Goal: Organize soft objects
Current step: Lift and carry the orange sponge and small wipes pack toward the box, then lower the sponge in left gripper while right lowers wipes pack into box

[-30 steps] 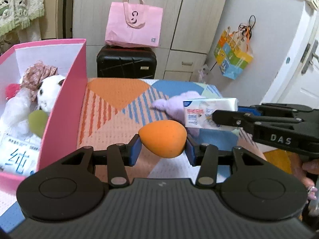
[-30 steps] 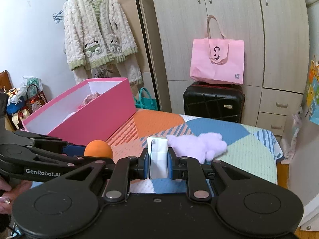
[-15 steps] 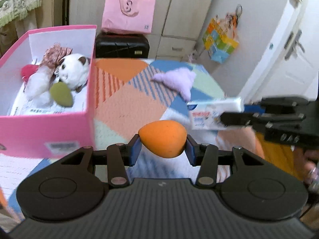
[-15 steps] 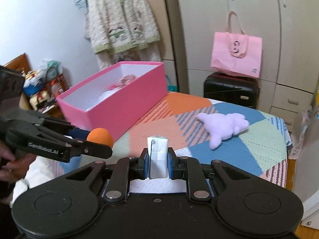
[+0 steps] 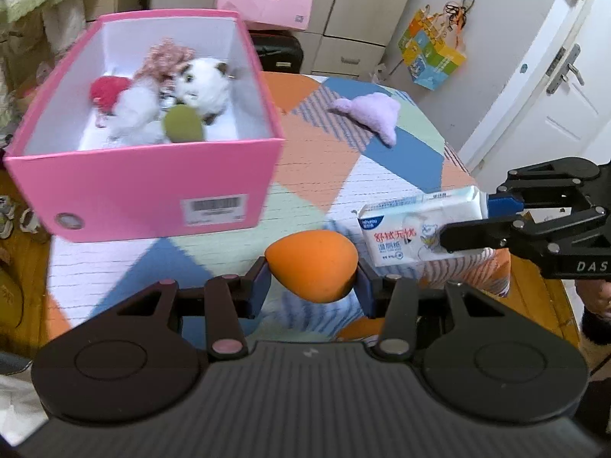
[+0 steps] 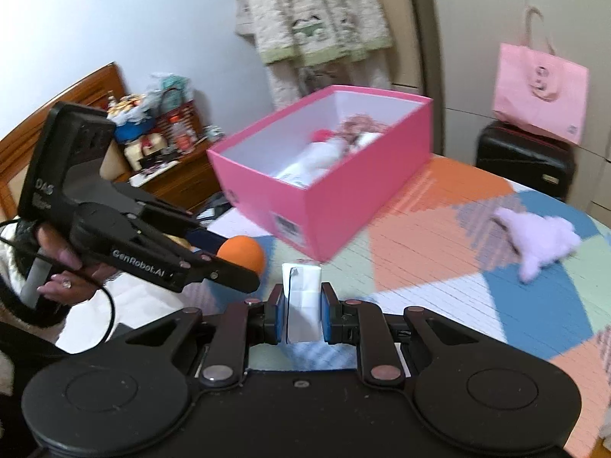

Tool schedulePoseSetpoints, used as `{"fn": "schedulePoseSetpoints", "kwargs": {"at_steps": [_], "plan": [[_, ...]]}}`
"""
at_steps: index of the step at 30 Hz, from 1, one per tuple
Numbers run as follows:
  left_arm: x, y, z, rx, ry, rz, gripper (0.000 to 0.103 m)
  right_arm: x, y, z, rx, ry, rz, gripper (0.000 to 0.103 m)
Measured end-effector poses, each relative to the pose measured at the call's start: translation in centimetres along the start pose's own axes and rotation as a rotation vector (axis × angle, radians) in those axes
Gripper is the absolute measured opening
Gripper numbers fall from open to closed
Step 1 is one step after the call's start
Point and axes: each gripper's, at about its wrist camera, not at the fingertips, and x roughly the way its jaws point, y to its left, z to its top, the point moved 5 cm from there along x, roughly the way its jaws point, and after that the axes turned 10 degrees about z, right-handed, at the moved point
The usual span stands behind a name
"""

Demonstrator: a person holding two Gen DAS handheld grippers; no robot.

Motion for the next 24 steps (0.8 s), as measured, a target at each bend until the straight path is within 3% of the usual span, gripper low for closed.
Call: {"fn": "schedulePoseSetpoints", "kwargs": {"at_steps": [5,12,20,24], "plan": [[-2.9,2.8,0.8,0.005,-0.062,0.051,0.045,1.1,2.3,2.2,-0.044,-0.013,0.042,0.022],[-4.9,5.8,3.3,0.003,-0.160,0.092,0.045,2.4,4.4,6.8,-0.131,-0.082,0.031,0.022],[-2.6,8.5,6.6,0.006,-0.205,0.131,0.046,5.8,3.2,11.0,-0.148,-0.118,-0.026,0.022],[-0.4,10.2,8.3,0.016,-0.211,0.217,0.046,8.7,0.9,12.2,-0.107,-0.093,-0.057,0.022]]}}
